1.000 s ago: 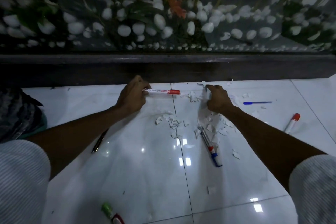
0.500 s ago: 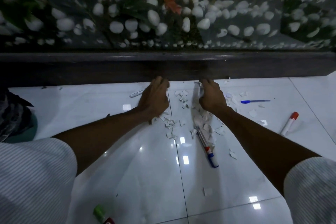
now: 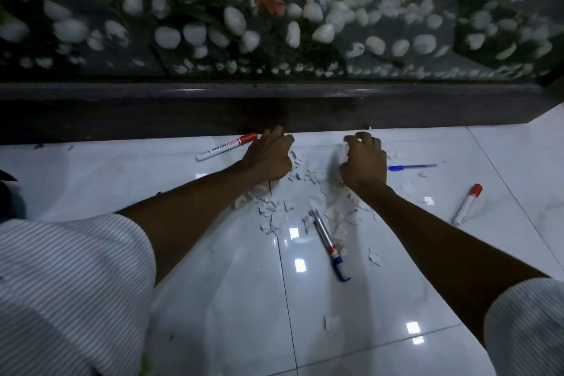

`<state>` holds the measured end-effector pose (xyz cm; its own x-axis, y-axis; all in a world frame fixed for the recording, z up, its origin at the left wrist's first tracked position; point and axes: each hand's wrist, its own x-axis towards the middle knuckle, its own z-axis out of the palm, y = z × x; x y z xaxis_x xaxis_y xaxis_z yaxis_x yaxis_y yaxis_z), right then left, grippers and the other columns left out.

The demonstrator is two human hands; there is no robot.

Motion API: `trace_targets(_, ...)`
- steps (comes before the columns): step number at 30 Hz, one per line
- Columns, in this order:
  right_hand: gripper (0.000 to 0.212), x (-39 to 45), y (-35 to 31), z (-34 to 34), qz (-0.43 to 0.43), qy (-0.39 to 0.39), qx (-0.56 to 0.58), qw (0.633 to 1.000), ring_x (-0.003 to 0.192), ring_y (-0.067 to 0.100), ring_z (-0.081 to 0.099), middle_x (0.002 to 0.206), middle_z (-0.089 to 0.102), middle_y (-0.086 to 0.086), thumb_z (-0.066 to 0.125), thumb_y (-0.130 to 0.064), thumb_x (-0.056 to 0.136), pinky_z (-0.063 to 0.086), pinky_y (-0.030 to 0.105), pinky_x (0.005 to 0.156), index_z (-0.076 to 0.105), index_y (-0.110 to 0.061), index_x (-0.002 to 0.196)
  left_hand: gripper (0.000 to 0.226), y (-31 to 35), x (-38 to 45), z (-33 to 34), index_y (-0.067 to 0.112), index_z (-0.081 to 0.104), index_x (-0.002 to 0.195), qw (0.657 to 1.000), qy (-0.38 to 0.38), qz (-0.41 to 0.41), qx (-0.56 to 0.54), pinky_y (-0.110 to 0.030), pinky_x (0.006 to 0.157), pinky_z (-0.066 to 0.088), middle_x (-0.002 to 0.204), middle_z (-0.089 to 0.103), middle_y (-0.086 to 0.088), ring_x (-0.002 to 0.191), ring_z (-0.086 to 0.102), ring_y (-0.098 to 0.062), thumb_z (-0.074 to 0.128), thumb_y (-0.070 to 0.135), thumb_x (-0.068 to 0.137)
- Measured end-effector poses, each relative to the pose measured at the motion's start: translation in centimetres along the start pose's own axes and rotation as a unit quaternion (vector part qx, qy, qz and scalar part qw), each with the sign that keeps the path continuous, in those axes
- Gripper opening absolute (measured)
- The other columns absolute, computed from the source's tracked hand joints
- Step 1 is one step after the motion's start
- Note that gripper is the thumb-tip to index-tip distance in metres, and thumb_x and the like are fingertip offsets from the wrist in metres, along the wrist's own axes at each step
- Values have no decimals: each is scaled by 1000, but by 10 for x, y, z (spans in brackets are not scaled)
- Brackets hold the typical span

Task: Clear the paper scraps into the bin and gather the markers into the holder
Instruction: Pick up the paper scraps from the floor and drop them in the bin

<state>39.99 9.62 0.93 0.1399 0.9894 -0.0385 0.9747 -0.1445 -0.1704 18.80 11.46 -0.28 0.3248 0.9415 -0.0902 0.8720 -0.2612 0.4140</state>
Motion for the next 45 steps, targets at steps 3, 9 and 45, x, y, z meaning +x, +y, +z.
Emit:
trace_targets(3,72,-3,6,-5,53,-91,-35,994,143,37,37,154,40,15,76,-27,88,36,49,116,40,-13,149,50,7,1,0,15,51,146,1000,-23,16,-6,-40,94,47,141,47,-13,131,48,-32,55,11,96)
trace_targets(9,58,-25,-16,0,-42,-100,9,994,134,33,42,144,47,16,72,-16,89,44,41,110,49,-11,142,41,17,-2,2,21,57,140,997,-61,38,7,-39,89,50,138,46,-16,125,52,-32,56,23,99)
trace_targets(45,146,-106,-97,-16,-257,-281,-116,917,138,30,32,150,29,9,89,-69,52,43,51,110,5,-21,162,72,-36,-125,-30,4,70,110,990,-125,-23,-62,-38,82,56,109,69,-11,102,64,-27,101,34,54)
